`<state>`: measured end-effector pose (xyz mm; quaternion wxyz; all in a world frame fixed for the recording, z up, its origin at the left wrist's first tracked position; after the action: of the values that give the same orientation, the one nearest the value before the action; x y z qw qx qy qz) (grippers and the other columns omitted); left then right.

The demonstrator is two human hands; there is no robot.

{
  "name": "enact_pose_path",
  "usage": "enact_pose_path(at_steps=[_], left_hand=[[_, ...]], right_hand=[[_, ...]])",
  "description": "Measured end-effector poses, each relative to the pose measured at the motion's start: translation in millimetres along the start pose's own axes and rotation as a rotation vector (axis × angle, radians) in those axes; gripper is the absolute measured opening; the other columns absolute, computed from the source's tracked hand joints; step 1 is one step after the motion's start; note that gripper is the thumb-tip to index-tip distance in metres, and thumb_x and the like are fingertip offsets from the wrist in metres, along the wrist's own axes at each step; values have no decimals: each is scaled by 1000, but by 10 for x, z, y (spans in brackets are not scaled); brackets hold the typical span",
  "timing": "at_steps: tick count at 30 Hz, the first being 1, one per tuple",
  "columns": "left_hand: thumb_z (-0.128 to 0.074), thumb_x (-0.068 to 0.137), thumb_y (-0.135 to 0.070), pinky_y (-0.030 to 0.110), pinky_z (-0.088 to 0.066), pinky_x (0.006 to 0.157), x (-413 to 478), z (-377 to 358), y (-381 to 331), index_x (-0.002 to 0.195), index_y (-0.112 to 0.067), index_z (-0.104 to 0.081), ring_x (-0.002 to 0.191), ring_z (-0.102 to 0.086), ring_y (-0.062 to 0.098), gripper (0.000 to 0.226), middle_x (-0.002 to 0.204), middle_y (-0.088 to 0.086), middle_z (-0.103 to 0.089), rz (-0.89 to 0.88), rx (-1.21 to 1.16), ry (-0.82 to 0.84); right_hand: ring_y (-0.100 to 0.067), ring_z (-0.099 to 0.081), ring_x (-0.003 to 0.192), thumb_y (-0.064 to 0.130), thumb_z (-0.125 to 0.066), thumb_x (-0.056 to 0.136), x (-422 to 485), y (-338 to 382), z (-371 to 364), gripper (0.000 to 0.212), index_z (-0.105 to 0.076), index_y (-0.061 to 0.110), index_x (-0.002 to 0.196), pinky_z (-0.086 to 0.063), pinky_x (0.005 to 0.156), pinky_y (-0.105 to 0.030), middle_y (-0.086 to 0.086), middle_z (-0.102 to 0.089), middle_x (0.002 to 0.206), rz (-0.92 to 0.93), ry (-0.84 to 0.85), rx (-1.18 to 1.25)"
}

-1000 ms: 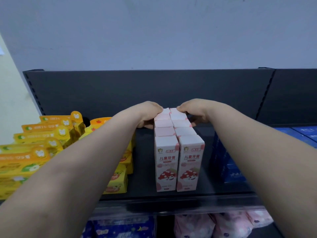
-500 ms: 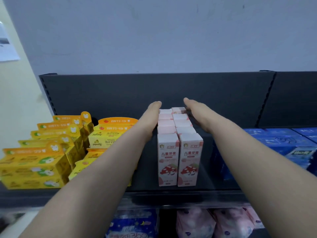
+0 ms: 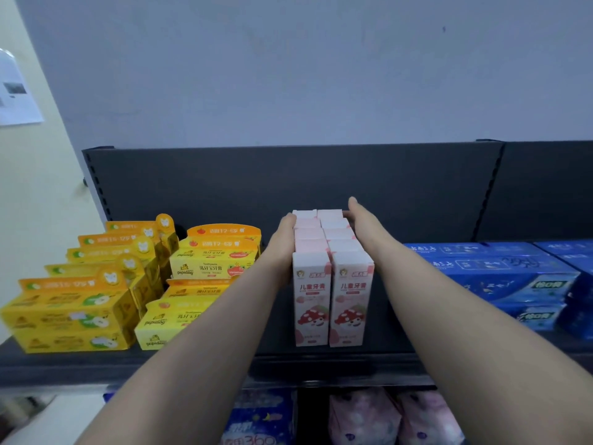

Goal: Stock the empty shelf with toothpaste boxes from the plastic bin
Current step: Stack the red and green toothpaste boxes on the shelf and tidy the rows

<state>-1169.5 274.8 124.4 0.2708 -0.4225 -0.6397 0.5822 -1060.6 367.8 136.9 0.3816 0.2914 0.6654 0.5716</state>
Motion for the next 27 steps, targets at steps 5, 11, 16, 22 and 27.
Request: enact_pose_path(at_steps=[5,11,16,22,27], left_hand=[[-31,100,-37,25,-45,56,-67,6,-44,114,-21,-57,74,-64,14,33,87,3,-69,10,74,-43],[-33,98,-49,32,-50,71,-264,-22,-59,99,-11,-56,86,-65,20,44,95,9,-68,55,-18,-29],[-27,82,-77,37,-22,109,-562,144,61,149,-37,-17,142,-20,13,78,156,-9,-22,-306,77,-88],[-65,67,-72,40,-40,107,-877,179,521,146,-48,-2,130,-40,-2,104,137,-32,-41,-411,449,190],[-58,93,-22,26,-44,102,-852,134,569,144,-45,-11,118,-46,-12,74,132,-24,-49,-447,597,198]], right_hand=[[-12,-53,62,36,-40,100,-2,-2,22,36,-59,9,114,-42,55,-25,3,-54,70,-11,-50,-56],[-19,-63,100,49,-33,99,-116,2,-25,48,-56,14,124,-47,68,-28,-2,-64,114,4,-13,58],[-9,-25,142,85,-33,72,-422,-145,153,81,-32,45,143,-19,116,-41,14,-26,155,305,-47,28],[7,-35,133,56,-67,75,-1000,-655,165,95,-8,43,148,-34,108,-27,28,-34,145,524,38,-304],[21,-53,98,11,-63,89,-1035,-798,99,64,-32,34,139,-40,76,0,34,-58,108,501,7,-497]])
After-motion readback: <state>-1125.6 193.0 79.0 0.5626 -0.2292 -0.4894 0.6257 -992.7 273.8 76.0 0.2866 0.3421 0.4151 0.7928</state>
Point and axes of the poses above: each hand's wrist, its own x-axis towards the middle knuckle, its own z-axis out of the back of the hand, y = z × x, the point moved 6 cm from there along x, towards the middle knuckle
